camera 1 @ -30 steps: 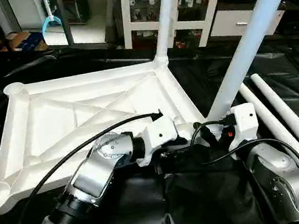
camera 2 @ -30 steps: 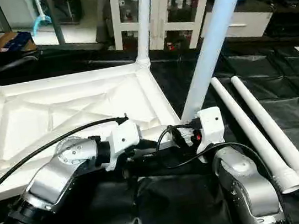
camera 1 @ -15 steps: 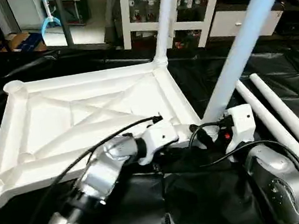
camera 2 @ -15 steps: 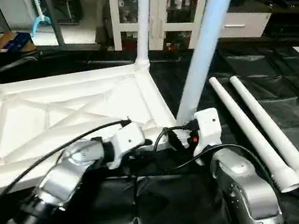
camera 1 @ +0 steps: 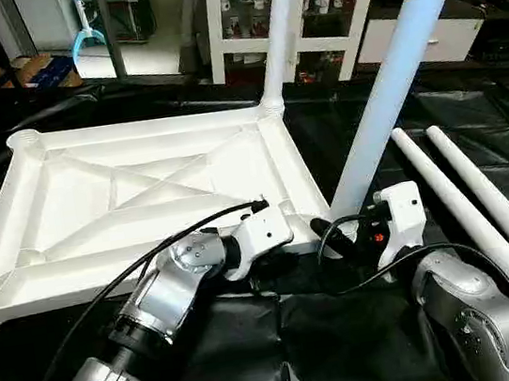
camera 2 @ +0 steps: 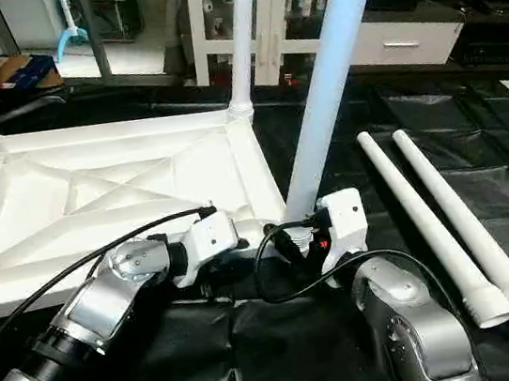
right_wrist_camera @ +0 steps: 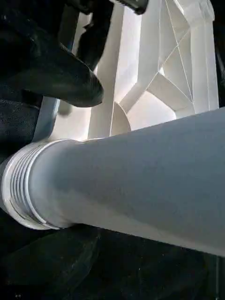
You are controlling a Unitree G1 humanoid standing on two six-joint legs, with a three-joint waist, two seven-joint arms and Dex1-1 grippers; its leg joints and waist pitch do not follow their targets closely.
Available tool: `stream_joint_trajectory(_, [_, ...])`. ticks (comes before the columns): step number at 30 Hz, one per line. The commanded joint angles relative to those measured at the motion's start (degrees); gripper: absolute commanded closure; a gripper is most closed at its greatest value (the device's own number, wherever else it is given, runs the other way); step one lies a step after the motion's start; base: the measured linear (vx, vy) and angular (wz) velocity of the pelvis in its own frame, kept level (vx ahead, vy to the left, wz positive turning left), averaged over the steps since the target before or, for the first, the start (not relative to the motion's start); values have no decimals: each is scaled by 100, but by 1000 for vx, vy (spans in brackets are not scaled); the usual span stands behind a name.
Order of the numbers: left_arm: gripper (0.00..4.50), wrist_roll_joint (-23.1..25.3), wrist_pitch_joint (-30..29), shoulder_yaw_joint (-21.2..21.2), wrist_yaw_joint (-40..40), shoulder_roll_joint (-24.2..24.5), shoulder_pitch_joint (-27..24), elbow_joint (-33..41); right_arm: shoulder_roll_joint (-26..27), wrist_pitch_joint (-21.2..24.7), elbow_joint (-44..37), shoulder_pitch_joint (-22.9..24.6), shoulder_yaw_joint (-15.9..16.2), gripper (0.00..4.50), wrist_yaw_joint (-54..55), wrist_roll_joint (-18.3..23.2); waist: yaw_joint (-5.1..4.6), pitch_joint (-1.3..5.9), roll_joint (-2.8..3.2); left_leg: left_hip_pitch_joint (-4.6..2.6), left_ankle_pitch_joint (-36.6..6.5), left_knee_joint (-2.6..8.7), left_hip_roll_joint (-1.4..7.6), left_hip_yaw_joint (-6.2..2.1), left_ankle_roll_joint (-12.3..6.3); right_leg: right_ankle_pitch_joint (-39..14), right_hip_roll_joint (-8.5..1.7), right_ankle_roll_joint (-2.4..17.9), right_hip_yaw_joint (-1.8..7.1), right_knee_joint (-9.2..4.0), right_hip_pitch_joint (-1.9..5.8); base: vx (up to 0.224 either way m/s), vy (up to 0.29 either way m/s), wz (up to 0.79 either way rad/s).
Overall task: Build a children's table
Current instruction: Insert table leg to table base
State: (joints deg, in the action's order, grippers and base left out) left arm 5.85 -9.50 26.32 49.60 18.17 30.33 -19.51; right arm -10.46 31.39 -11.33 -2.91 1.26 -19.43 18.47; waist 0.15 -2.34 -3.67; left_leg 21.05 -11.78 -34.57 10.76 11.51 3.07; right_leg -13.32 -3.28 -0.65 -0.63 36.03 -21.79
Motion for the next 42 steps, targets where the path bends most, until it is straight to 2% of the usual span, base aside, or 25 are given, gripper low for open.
stream_joint_trajectory(1, [298, -130, 93, -235, 116, 121, 157, 35, -63, 129, -89, 33, 5, 33, -113, 101, 42, 296, 48, -95, -406, 390, 267, -144, -150, 531, -401, 1377, 215, -347, 213, 0, 0, 0])
stream_joint_trajectory(3, [298, -192, 75, -278, 206, 197, 159, 55, -86, 116, -78, 36, -11, 33, -129, 101, 55, 297, 51, -103, -383, 390, 264, -145, -162, 551, -400, 1396, 215, -341, 210, 0, 0, 0])
stream_joint_trajectory(4, [298, -198, 50, -236, 342, 290, 140, 55, -113, 106, -71, 34, -27, 33, -148, 111, 53, 295, 18, -106, -388, 388, 268, -134, -166, 535, -394, 1399, 215, -342, 205, 0, 0, 0])
stream_joint_trajectory(5, [298, -186, 34, -206, 392, 324, 130, 56, -125, 101, -68, 33, -34, 33, -158, 113, 62, 292, 42, -105, -384, 395, 270, -140, -166, 489, -402, 1391, 213, -338, 204, 0, 0, 0])
stream_joint_trajectory(10, [298, -166, 49, -58, 650, 422, 17, 16, -199, 42, -49, 32, -52, 33, -248, 110, 67, 293, 43, -108, -398, 394, 272, -134, -129, 463, -403, 1376, 215, -337, 203, 0, 0, 0])
stream_joint_trajectory(14, [298, -117, 94, -98, 536, 305, 44, -117, -222, 49, -64, 7, -110, 33, -295, 139, 72, 295, 45, -102, -356, 390, 271, -132, -163, 587, -407, 1421, 214, -332, 211, 0, 0, 0])
stream_joint_trajectory(20, [298, -135, 132, -129, 438, 162, 171, -349, -214, 56, -110, -8, -105, 33, -323, 174, 86, 294, 42, -106, -443, 390, 272, -132, -135, 409, -412, 1405, 219, -351, 209, 0, 0, 0])
stream_joint_trajectory(21, [316, -131, 102, -122, 451, 161, 182, -363, -210, 53, -124, -10, -107, 33, -336, 190, 88, 296, 43, -104, -439, 391, 275, -136, -131, 416, -416, 1406, 217, -349, 212, 0, 0, 0])
stream_joint_trajectory(28, [373, -48, -143, 27, 782, 279, 164, -406, -369, 23, -176, -34, -197, 33, -575, 298, 85, 305, 46, -102, -325, 378, 274, -137, -227, 664, -415, 1460, 214, -326, 227, 0, 0, 0])
stream_joint_trajectory(34, [426, -2, -283, 78, 862, 315, 135, -428, -884, -89, -195, -100, -440, 33, -1208, 553, 83, 291, 59, -107, -539, 383, 286, -140, -217, 432, -422, 1497, 214, -357, 224, 0, 0, 0])
stream_joint_trajectory(35, [435, 2, -284, 67, 853, 302, 148, -466, -1146, -109, -221, -64, -541, 33, -1577, 687, 84, 298, 53, -101, -529, 378, 286, -142, -218, 439, -417, 1501, 212, -350, 237, 0, 0, 0])
stream_joint_trajectory(36, [443, 2, -284, 66, 853, 301, 149, -469, -1168, -111, -222, -61, -549, 33, -1608, 698, 85, 300, 47, -98, -533, 374, 283, -141, -235, 466, -416, 1508, 213, -350, 250, 0, 0, 0])
stream_joint_trajectory(37, [448, 24, -281, 86, 870, 307, 151, -490, -1371, -161, -203, -25, -629, 33, -1882, 765, 91, 300, 45, -93, -497, 371, 290, -145, -279, 528, -420, 1519, 213, -342, 254, 0, 0, 0])
stream_joint_trajectory(42, [450, 94, -344, 209, 1051, 397, 67, -381, -1732, -213, 10, -69, -896, 33, -2458, 1012, 83, 309, 28, -82, -445, 346, 289, -139, -445, 577, -433, 1614, 209, -343, 254, 0, 0, 0])
